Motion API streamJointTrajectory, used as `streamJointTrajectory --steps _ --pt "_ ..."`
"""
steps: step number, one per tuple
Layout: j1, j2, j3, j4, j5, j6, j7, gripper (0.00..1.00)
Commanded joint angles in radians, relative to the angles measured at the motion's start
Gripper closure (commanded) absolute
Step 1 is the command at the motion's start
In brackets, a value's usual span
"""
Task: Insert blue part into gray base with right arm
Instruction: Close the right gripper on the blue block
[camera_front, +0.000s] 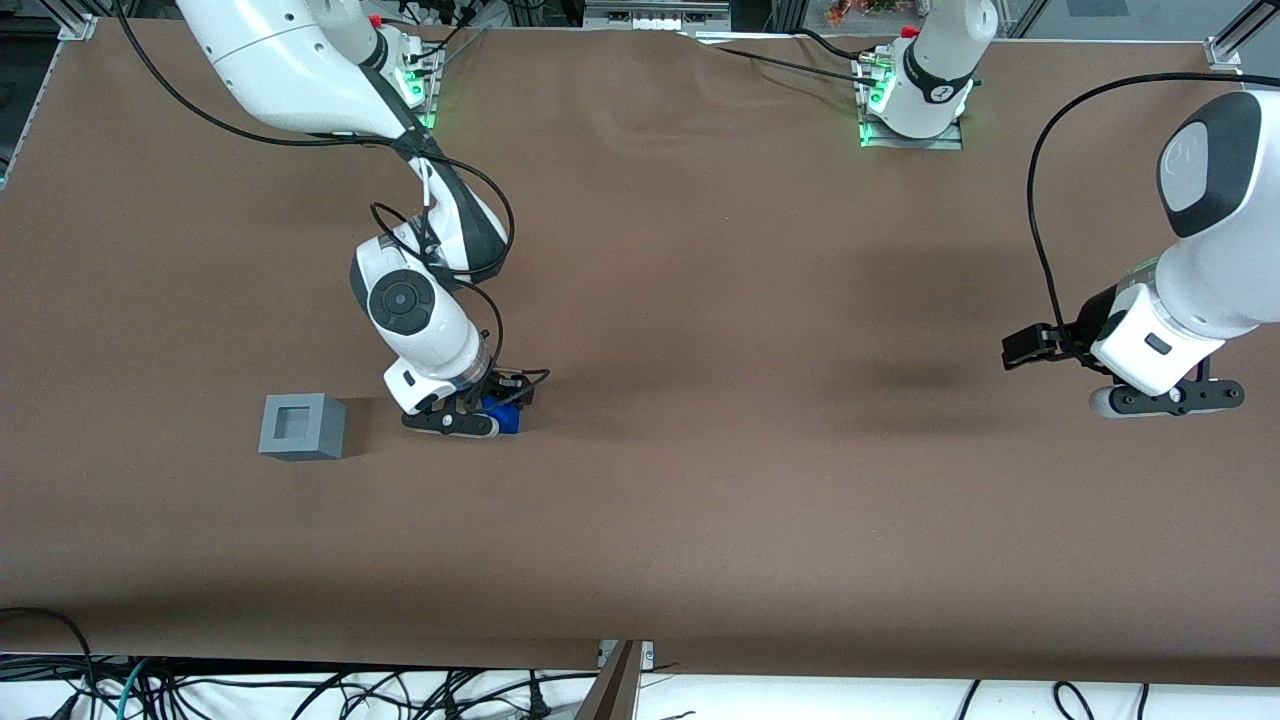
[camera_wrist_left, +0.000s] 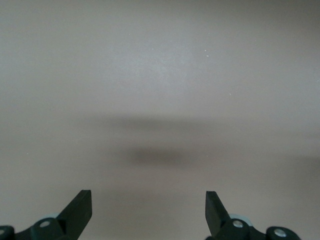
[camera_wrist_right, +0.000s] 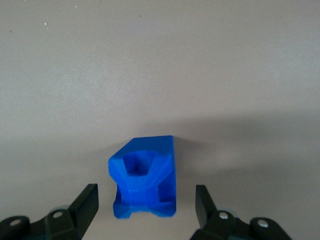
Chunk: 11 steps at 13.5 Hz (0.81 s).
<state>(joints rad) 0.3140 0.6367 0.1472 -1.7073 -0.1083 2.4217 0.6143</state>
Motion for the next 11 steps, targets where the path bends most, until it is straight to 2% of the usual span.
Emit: streamJointTrajectory --steps 1,4,7,9,11 --pt "0.004 0.018 -0.003 0.02 -0.024 0.013 0.016 0.22" --pt "0.004 0.021 -0.001 0.037 -0.025 0.011 0.01 0.36" --pt "0.0 0.018 -0.003 0.054 -0.027 -0.003 0.001 0.62" --pt "-0.004 0.012 -0.003 0.054 -0.031 -0.01 -0.002 0.69" --pt "-0.007 -0.002 -0.005 0.07 -0.031 -0.058 -0.014 0.69"
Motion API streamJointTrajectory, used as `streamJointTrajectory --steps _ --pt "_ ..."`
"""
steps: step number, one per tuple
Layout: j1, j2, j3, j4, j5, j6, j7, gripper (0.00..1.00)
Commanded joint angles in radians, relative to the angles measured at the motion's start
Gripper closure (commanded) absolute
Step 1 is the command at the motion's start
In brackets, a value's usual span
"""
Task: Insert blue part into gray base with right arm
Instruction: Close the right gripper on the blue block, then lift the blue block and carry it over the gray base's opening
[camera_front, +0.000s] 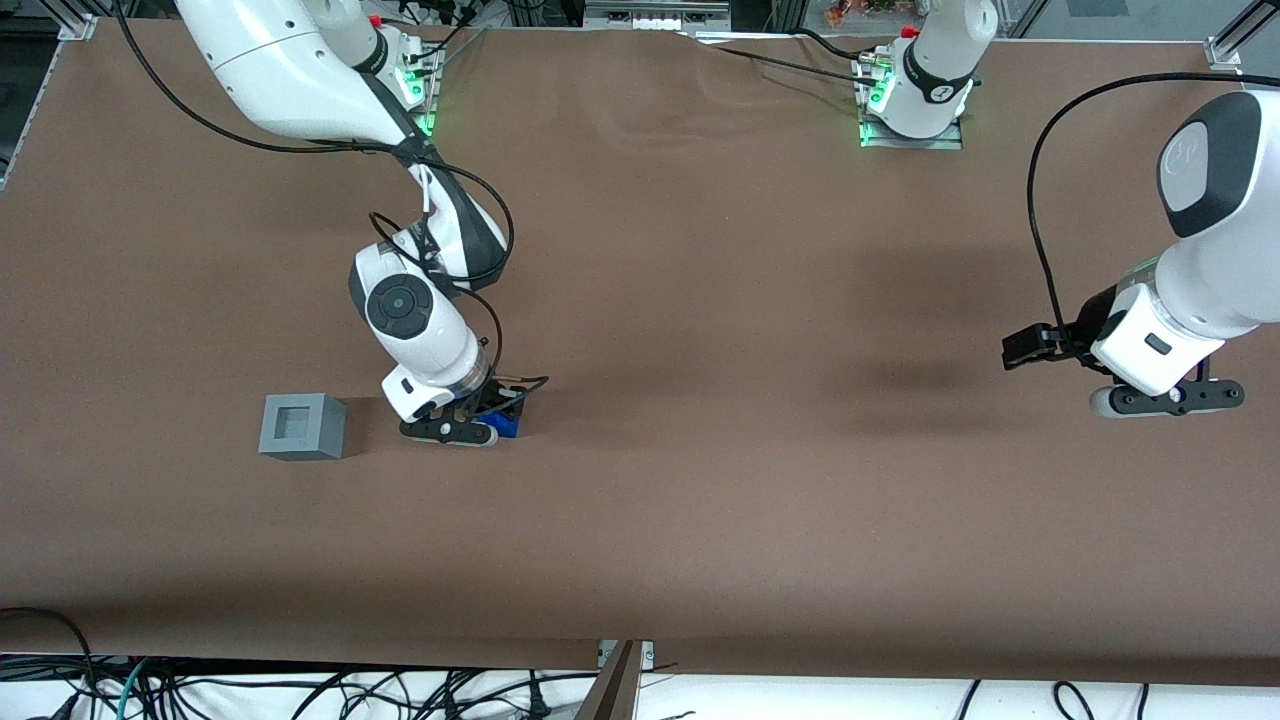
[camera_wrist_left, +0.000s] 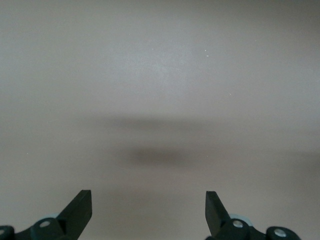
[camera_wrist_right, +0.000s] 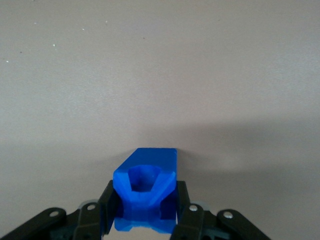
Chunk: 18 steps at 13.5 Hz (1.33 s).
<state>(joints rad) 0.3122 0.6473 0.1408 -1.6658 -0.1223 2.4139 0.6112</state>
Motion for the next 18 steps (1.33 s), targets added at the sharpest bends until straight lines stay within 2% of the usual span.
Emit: streamJointTrajectory --steps 1,3,5,7,9,13,18 --pt "-0.008 -0.02 -0.007 0.049 -0.017 -0.111 -0.037 0.69" --pt "-0.033 -0.07 -0.029 0.072 -0.007 -0.226 -0.143 0.69" --pt "-0.115 -0.122 -0.03 0.069 0.012 -0.304 -0.305 0.69" --pt "-0.204 -0.167 -0.032 0.061 0.077 -0.35 -0.498 0.69" --pt "-0.274 -0.224 -0.049 0.029 0.107 -0.387 -0.66 0.69" --pt "-0.311 -0.319 -0.128 -0.092 0.139 -0.363 -0.809 0.69" --pt "-0.314 -0.311 -0.184 -0.17 0.199 -0.239 -0.912 0.69"
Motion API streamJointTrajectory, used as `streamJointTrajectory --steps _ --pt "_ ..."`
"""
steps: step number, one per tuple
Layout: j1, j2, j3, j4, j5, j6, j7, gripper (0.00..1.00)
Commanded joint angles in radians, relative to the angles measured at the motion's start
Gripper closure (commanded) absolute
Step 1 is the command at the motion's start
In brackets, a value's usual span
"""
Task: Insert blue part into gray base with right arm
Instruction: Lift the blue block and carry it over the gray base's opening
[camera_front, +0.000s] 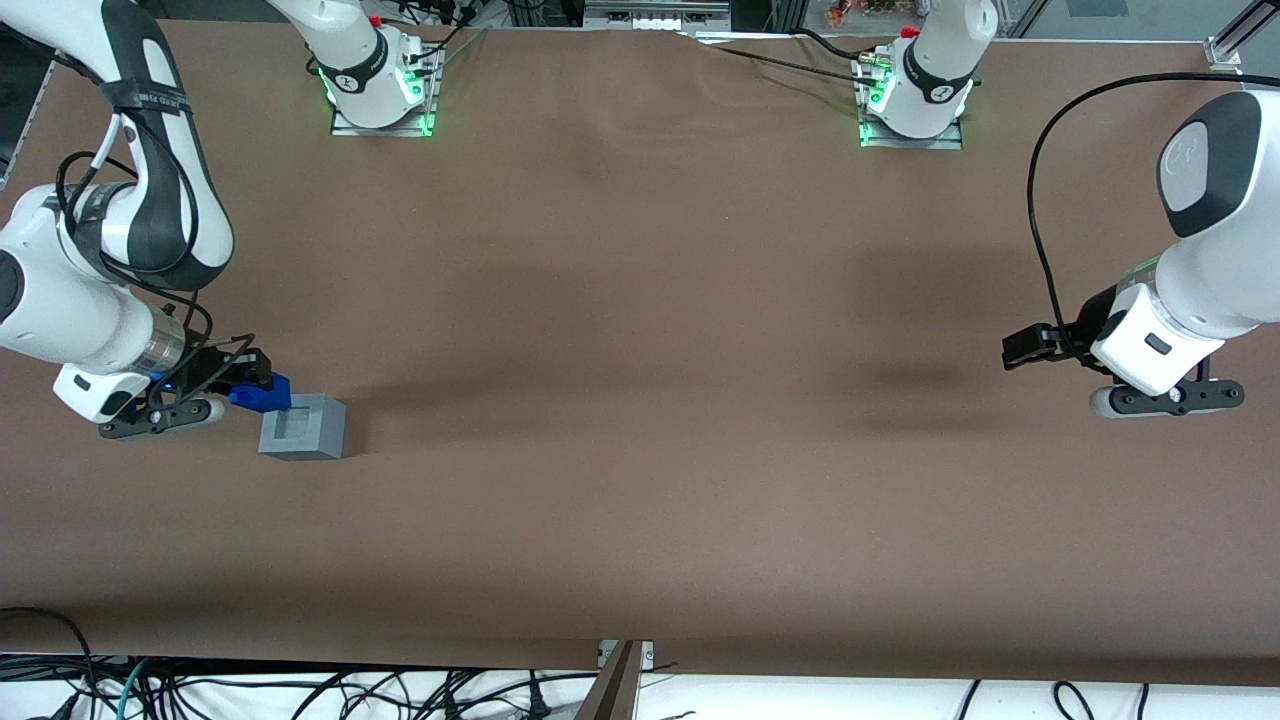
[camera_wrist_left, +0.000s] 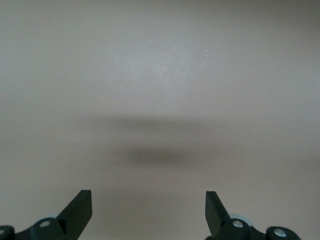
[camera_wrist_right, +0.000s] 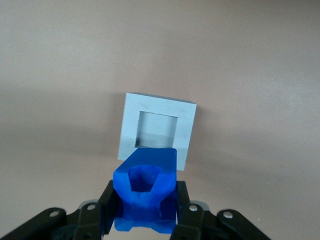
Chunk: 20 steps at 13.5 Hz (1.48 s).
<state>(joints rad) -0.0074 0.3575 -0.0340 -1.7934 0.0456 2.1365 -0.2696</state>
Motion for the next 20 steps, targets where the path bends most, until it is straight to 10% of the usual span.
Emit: streamJointTrajectory --steps 1,20 --pt "0.006 -0.019 -0.009 -0.041 0.031 0.049 -0.031 0.69" --pt "0.01 0.078 -0.001 0.011 0.069 0.125 0.026 0.69"
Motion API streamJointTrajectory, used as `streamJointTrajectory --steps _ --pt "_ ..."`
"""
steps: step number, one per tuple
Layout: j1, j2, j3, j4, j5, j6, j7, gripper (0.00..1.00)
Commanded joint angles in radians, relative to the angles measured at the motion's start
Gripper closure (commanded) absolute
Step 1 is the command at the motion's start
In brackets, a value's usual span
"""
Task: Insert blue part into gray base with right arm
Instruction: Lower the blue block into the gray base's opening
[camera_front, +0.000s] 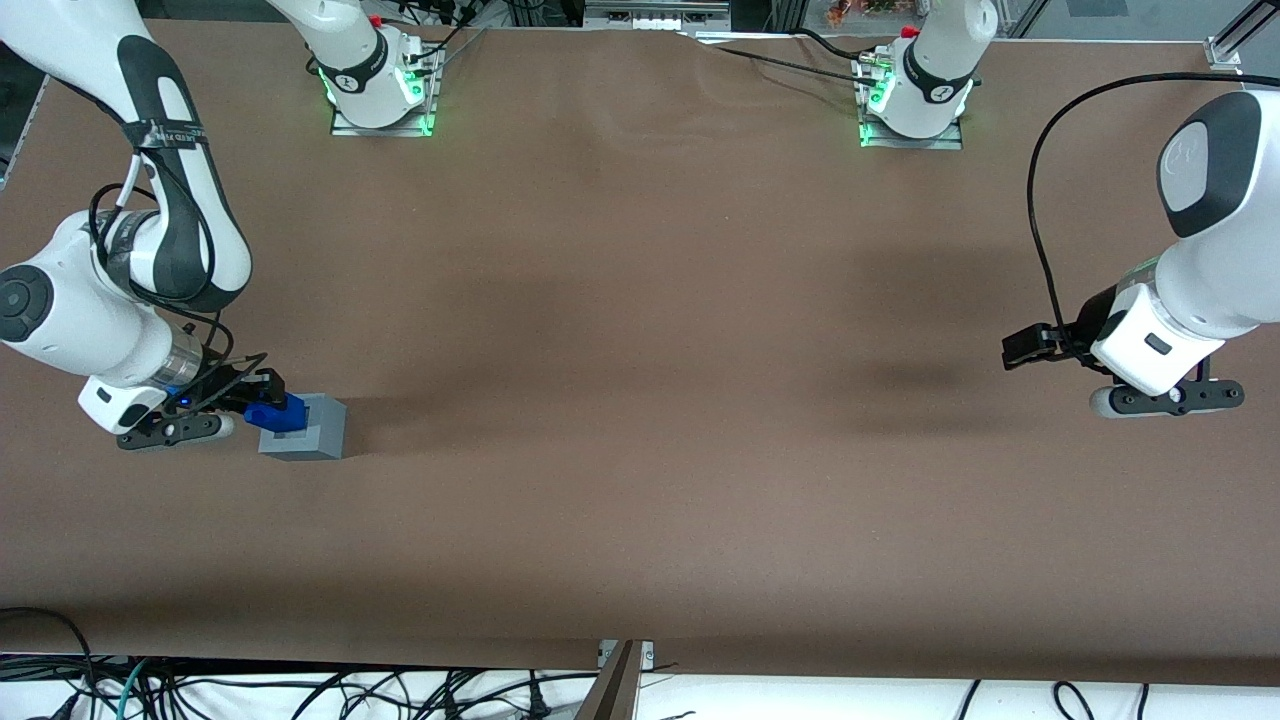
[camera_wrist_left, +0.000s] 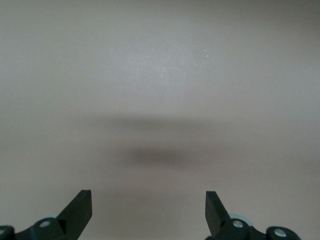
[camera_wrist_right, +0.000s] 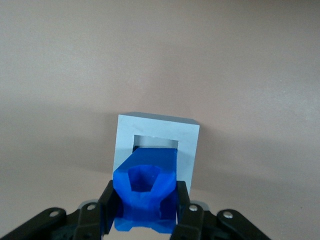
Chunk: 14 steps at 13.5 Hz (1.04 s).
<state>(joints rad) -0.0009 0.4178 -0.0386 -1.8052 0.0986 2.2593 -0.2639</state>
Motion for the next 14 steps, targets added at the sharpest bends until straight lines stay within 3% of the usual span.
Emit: streamJointTrajectory --steps 1,13,14 --pt "0.005 0.024 0.003 0.023 0.015 0.002 0.029 0.69" --pt "0.005 0.079 0.005 0.078 0.016 0.002 0.091 0.67" --pt "0.005 0.079 0.003 0.078 0.016 0.002 0.091 0.41"
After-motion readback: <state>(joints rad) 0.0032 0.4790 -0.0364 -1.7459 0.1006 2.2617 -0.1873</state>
